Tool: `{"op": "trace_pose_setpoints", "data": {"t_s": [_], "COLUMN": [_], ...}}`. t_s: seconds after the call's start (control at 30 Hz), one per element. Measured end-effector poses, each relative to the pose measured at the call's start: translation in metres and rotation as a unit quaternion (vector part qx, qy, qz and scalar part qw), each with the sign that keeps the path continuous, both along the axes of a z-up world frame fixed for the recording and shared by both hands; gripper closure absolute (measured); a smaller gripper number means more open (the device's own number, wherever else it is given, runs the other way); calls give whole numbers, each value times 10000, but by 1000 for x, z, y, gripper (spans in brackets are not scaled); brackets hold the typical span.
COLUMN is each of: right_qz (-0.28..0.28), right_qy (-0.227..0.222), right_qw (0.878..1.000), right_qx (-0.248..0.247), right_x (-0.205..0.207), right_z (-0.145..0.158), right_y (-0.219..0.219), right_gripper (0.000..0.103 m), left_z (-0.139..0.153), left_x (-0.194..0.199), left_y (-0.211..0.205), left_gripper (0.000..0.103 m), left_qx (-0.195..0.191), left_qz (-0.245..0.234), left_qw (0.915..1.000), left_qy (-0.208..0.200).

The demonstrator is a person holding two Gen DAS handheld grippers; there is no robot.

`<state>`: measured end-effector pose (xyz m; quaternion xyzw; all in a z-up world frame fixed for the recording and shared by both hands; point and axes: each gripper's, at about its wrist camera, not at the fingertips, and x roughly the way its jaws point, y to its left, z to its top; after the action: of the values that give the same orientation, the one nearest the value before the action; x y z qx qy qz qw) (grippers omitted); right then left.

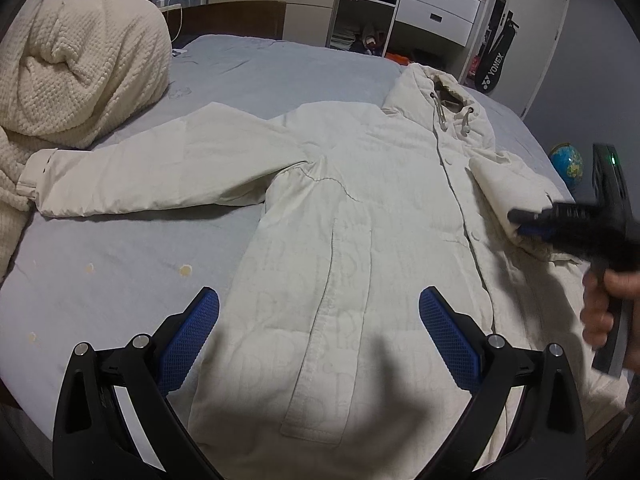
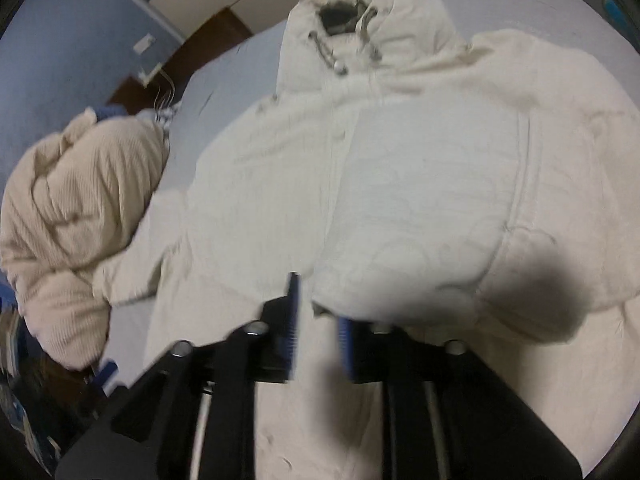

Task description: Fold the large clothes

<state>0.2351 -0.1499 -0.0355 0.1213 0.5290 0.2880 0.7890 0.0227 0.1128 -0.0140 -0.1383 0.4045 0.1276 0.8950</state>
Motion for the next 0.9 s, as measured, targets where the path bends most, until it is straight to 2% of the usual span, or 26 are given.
{"op": "trace_pose_setpoints", "data": {"t_s": [0.1,0.23,0.43,0.57,0.7,0.8,0.9], "right_qz": [20,-58,-346,-690,-935,-991,-1104], "right_qy": [-93,-175,-261,-348,-223,-339,-266], "right_qw": [10000,9995,9940,9861,9805,9757,9759], "right_qx": [-24,-237,-1006,-1472,-1714,-1925,-1863], "right_x": [-16,-40,-69,-86,-93,-99,-102], "right_z": [-1,0,0,3,3,5,-2], "right_y": [-23,-60,-133,-176,-201,-207,-210], "right_gripper": [56,54,53,40,36,27,27], "left_z": [0,0,-3,-7,-12,-8,-5], "left_x": [0,1,5,10,20,29,43], "left_y": [0,-2,-6,-15,-34,-58,-89], "left_gripper": [7,7,7,7,7,7,7], "left_qx": [14,70,212,407,638,726,1035], "left_qz": [7,-2,-40,-176,-566,-985,-1300], "left_qw": [10000,10000,9996,9980,9932,9898,9840], "left_qy": [18,55,207,451,792,725,645]}}
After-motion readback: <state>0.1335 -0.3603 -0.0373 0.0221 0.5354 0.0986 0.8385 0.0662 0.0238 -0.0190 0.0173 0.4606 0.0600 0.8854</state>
